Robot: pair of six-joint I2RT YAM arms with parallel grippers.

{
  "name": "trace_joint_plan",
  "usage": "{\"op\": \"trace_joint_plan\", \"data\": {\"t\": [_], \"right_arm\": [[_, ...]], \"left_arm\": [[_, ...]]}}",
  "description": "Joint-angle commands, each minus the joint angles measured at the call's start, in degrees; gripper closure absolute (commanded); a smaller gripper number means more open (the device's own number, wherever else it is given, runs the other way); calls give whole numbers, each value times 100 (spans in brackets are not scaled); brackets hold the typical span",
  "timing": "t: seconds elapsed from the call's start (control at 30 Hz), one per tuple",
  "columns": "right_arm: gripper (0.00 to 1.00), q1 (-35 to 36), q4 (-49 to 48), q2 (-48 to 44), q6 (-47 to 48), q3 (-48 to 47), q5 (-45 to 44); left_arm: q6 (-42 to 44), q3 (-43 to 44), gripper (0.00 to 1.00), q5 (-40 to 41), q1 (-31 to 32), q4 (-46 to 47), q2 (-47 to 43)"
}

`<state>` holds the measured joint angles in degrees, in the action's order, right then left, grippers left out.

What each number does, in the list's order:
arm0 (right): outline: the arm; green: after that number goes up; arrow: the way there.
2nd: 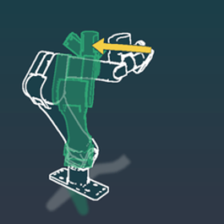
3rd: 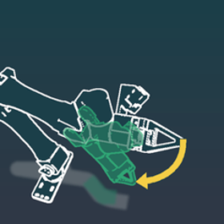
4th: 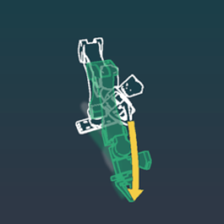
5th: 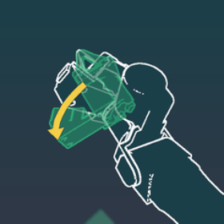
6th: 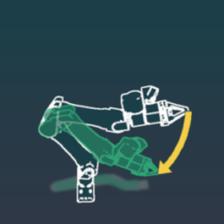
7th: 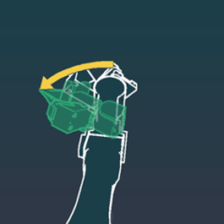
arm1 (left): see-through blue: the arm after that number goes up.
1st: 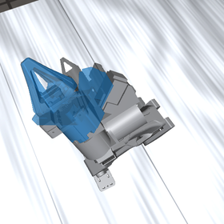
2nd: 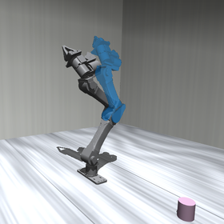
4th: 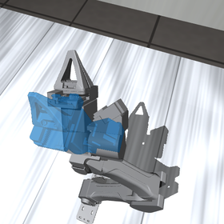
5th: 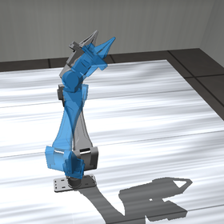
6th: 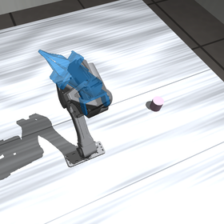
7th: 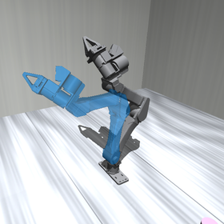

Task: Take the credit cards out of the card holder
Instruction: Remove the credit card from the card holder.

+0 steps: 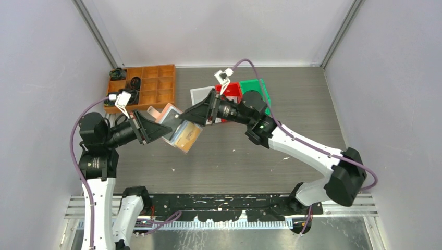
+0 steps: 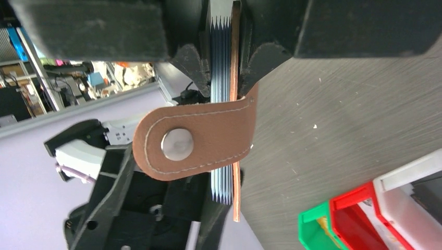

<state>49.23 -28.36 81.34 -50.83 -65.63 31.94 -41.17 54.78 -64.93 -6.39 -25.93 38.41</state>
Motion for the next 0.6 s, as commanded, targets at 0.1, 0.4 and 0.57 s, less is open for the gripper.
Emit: {"op": "trace_joint_plan", "data": {"t": [0.1,0.4,0.57], "right_arm": [[21,-107,751,-1100,312,10,-1764],[38,-59,-472,-402,-1692,373,-764],[41,56,-918,72,-2142,325,-534]], "left_arm": [[-93,110,83,1022,-17,501,32],[-589,20,87,1202,-20,1017,67],[-959,-2,85,963,-18,1339,120]]}}
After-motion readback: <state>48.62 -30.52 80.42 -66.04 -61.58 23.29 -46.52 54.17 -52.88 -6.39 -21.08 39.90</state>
